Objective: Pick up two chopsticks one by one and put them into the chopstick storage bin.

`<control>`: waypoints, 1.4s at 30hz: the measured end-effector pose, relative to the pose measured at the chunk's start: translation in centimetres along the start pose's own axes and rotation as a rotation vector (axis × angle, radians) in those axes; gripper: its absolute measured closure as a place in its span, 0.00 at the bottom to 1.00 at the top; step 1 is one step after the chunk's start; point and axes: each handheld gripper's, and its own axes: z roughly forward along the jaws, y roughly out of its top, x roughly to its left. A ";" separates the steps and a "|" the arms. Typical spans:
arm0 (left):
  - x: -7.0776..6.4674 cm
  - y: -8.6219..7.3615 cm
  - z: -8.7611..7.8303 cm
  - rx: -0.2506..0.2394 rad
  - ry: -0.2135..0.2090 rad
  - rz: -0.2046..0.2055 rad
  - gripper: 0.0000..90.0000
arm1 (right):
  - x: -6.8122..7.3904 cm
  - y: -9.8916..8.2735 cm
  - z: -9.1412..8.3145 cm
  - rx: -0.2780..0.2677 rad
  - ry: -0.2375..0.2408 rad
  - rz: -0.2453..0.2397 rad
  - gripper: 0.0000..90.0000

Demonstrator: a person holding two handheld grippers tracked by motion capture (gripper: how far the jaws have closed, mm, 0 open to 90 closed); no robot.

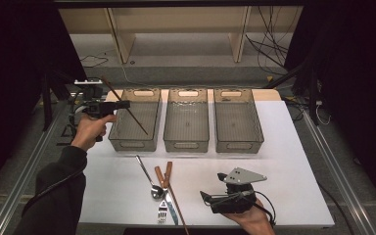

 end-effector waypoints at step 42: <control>0.5 -1.3 7.1 0.180 0.046 -0.070 0.90 | -0.3 -0.5 0.1 0.020 0.001 0.003 0.21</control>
